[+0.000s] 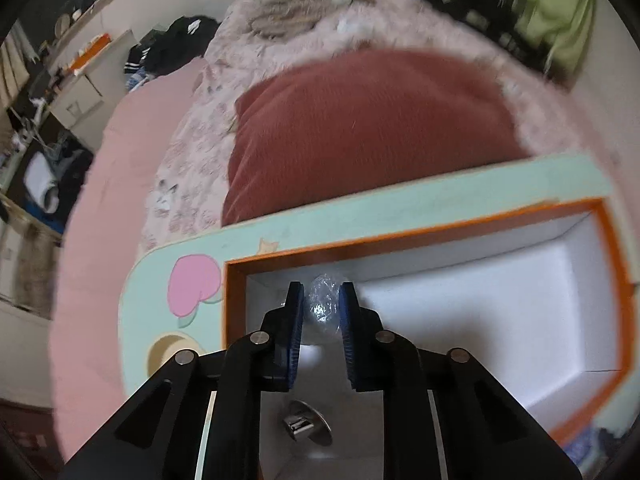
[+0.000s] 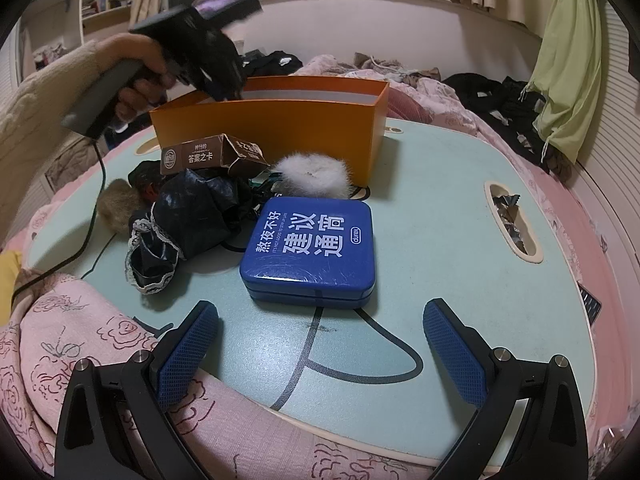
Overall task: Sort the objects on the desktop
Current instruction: 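Reach into the box and grasp the clear plastic wrap with the left gripper, then lift the clear plastic wrap out and drop it onto the pile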
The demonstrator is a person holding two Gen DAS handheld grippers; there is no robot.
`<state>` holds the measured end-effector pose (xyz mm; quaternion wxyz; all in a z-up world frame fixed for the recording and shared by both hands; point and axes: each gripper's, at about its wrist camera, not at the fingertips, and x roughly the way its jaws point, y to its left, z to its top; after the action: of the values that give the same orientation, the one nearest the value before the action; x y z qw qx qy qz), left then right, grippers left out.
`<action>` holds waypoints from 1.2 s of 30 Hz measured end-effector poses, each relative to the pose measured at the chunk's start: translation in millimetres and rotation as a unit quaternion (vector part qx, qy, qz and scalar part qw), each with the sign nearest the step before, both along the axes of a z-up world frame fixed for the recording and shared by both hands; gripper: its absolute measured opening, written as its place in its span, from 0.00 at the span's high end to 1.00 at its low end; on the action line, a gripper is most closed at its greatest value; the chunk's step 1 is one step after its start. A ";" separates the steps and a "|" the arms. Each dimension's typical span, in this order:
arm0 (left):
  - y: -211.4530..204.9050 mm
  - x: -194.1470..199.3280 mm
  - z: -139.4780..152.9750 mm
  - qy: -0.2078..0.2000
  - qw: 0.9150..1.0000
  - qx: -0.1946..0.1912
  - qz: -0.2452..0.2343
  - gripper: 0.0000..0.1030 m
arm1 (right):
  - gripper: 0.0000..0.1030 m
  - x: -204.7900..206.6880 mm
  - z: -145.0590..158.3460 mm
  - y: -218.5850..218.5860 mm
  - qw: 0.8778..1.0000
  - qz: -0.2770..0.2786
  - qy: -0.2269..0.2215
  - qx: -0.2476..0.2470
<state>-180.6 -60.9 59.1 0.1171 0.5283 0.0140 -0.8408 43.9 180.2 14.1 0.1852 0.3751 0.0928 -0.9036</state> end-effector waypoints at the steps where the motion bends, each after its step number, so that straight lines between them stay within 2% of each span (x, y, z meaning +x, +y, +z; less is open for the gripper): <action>1: -0.9 6.0 8.6 0.017 1.000 0.012 -0.004 0.82 | 0.00 0.2 0.1 0.4 1.000 0.000 0.000 0.000; 3: 2.1 25.4 32.5 0.056 0.997 0.045 -0.018 0.82 | 0.00 0.3 -0.1 0.5 1.000 0.000 0.000 0.000; 4: 3.0 35.3 42.5 0.067 0.995 0.066 -0.044 0.82 | 0.00 0.4 0.0 0.9 1.000 0.000 0.000 0.000; 8: 15.6 80.5 75.0 0.103 0.978 0.153 -0.098 0.82 | 0.00 0.5 -0.3 1.1 1.000 0.000 0.000 0.000; 11: 29.7 113.5 80.2 0.107 0.963 0.194 -0.150 0.79 | 0.00 0.5 -0.3 1.1 1.000 0.000 0.000 0.000; 13: 38.0 127.5 73.9 0.100 0.959 0.206 -0.166 0.74 | 0.00 0.6 -0.4 1.1 1.000 0.000 0.000 0.000; 14: 41.9 131.2 70.5 0.098 0.958 0.207 -0.172 0.65 | 0.00 0.5 -0.4 1.2 1.000 0.000 0.000 0.000; 16: 48.3 138.4 58.9 0.105 0.961 0.193 -0.170 0.55 | 0.00 0.7 -0.5 1.3 1.000 0.000 0.000 0.000; 19: 50.0 148.8 47.2 0.125 0.964 0.173 -0.157 0.54 | 0.00 0.7 -0.5 1.3 1.000 0.000 0.000 0.000; 24: 31.3 181.3 34.3 0.164 0.962 0.185 -0.118 0.53 | 0.00 0.7 -0.8 1.2 1.000 0.000 0.000 0.000; 26: 24.7 199.1 29.6 0.179 0.963 0.172 -0.107 0.42 | 0.00 0.8 -0.7 1.5 1.000 0.000 0.000 -0.001; 27: 22.1 209.3 24.9 0.186 0.965 0.159 -0.099 0.40 | 0.00 0.8 -0.8 1.3 1.000 0.000 0.000 -0.001; 28: 20.7 218.1 20.3 0.191 0.964 0.152 -0.109 0.36 | 0.00 0.8 -0.8 1.6 1.000 0.000 0.000 0.000; 32: 24.4 241.3 -7.7 0.170 0.974 0.102 -0.105 0.35 | 0.00 0.8 -1.1 1.5 1.000 -0.001 0.000 0.000; 35: 29.2 238.7 -30.9 0.139 0.981 0.092 -0.096 0.35 | 0.00 0.8 -1.2 1.7 1.000 0.000 0.000 0.000; 36: 32.7 233.9 -39.0 0.126 0.985 0.081 -0.091 0.31 | 0.00 0.9 -1.0 1.7 1.000 0.000 0.001 0.001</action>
<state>53.3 -28.1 20.2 -0.0058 0.4250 0.0480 -0.9039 44.8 181.8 13.1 0.1844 0.3741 0.0934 -0.9040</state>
